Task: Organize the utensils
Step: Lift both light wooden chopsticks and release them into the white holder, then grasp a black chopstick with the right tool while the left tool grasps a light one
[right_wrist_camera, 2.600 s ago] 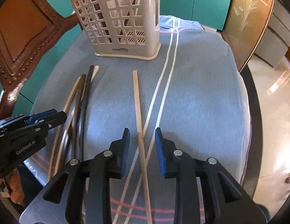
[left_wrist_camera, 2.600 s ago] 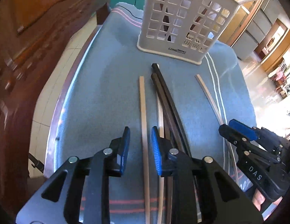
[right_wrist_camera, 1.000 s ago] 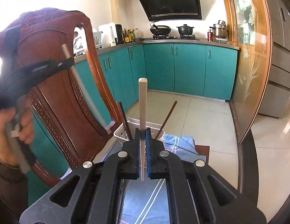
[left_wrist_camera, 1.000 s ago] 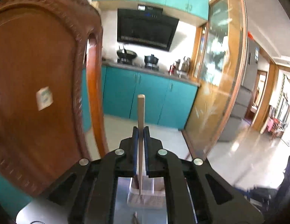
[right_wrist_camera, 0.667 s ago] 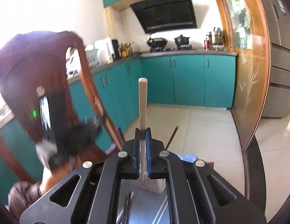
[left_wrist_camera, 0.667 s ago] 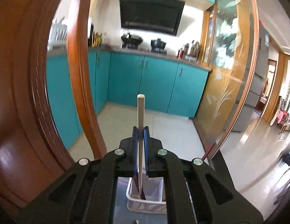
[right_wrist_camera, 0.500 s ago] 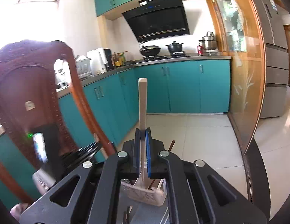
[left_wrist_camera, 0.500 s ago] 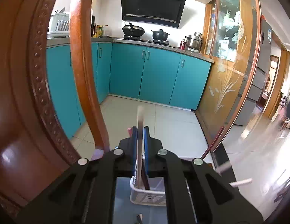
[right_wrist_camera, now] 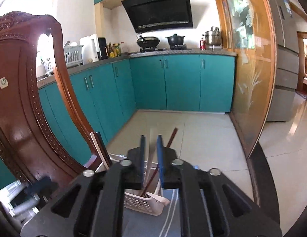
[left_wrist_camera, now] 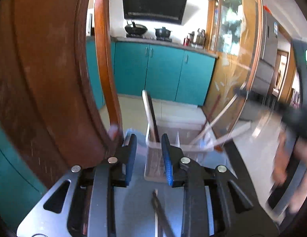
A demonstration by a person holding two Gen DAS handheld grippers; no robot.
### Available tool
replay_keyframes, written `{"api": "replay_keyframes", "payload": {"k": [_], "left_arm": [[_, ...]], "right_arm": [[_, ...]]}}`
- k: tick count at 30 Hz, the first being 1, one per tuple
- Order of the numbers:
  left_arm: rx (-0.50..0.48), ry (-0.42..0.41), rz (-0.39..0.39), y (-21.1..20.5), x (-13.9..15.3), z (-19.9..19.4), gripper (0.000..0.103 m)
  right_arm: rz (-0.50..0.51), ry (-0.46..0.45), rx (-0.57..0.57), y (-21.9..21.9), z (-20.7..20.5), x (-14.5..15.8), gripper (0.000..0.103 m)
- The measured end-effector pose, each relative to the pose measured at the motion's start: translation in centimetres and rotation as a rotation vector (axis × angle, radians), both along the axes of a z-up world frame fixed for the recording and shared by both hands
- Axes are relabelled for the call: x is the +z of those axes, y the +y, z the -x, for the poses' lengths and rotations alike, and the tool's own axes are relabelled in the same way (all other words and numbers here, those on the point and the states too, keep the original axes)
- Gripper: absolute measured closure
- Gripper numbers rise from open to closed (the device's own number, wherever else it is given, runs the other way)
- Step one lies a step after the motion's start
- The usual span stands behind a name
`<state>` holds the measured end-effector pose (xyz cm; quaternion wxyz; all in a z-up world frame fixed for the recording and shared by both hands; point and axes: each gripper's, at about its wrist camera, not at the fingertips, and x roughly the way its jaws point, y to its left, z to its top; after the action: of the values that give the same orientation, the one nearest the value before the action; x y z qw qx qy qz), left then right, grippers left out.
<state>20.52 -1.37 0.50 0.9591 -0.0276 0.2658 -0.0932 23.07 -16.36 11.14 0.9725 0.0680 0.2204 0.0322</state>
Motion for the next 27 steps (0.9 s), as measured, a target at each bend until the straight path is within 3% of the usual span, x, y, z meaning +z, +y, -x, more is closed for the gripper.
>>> {"api": "replay_keyframes", "payload": {"k": [6, 10, 14, 15, 17, 23, 27], "left_arm": [[0.000, 0.080, -0.023, 1.0, -3.8, 3.1, 0.076], [0.009, 0.126, -0.064, 1.6, -6.3, 5.6, 0.076], [-0.008, 0.247, -0.066, 2.4, -10.0, 7.3, 0.076], [-0.012, 0.270, -0.065, 2.4, -10.6, 7.5, 0.076], [-0.006, 0.315, -0.068, 2.6, -12.0, 7.9, 0.076], [-0.020, 0.394, -0.051, 3.1, -13.9, 9.2, 0.076], [-0.055, 0.430, -0.032, 2.6, -14.9, 9.4, 0.076]], "right_arm": [[-0.009, -0.110, 0.032, -0.2, 6.8, 2.3, 0.075], [-0.037, -0.081, 0.140, 1.2, 12.0, -0.3, 0.075], [0.020, 0.254, 0.246, 4.9, 10.1, -9.8, 0.075], [0.008, 0.382, 0.268, 5.9, 8.7, -13.2, 0.075], [-0.022, 0.535, 0.298, 7.3, 7.0, -17.9, 0.075], [-0.020, 0.689, 0.282, 9.7, 5.0, -23.1, 0.075], [-0.054, 0.699, 0.217, 8.1, 4.7, -23.5, 0.091]]}}
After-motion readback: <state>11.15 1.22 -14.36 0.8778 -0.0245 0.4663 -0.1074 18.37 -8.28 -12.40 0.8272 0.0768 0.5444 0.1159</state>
